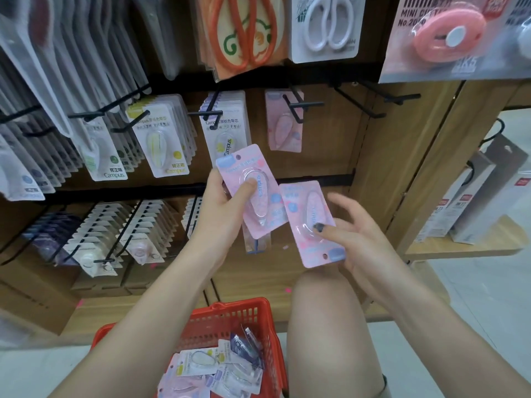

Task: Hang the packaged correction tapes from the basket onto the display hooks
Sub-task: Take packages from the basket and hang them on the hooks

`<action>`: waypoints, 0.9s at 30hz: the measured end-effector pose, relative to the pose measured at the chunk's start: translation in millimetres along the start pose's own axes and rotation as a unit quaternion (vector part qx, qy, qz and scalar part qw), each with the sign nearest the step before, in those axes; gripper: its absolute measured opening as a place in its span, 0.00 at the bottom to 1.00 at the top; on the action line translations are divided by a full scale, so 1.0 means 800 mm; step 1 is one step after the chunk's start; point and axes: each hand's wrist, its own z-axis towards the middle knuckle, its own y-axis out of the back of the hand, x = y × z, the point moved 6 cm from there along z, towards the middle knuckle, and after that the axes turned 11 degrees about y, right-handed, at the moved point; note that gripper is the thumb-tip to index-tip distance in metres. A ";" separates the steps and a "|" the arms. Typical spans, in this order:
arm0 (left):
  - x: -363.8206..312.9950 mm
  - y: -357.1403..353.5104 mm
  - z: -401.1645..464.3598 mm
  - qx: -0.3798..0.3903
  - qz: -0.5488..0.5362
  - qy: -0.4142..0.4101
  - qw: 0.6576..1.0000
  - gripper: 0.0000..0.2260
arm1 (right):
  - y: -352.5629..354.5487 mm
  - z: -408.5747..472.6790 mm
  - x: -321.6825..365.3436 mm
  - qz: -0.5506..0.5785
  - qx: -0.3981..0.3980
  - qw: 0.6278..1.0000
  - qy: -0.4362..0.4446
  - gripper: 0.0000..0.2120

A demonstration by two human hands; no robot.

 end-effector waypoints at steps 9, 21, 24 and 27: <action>-0.029 -0.010 -0.007 0.055 0.185 -0.074 0.978 0.10 | 0.006 0.020 0.106 -0.445 0.204 0.860 0.145 0.18; -0.012 -0.027 -0.015 0.107 0.113 -0.043 0.987 0.18 | 0.001 0.082 0.099 -0.216 0.004 0.967 0.137 0.27; -0.017 -0.027 -0.012 0.066 0.089 -0.052 0.993 0.15 | -0.002 0.069 0.073 -0.094 -0.061 0.987 0.112 0.18; -0.026 -0.031 -0.009 0.067 0.084 -0.053 0.993 0.13 | -0.001 0.056 0.065 -0.043 -0.074 0.990 0.111 0.14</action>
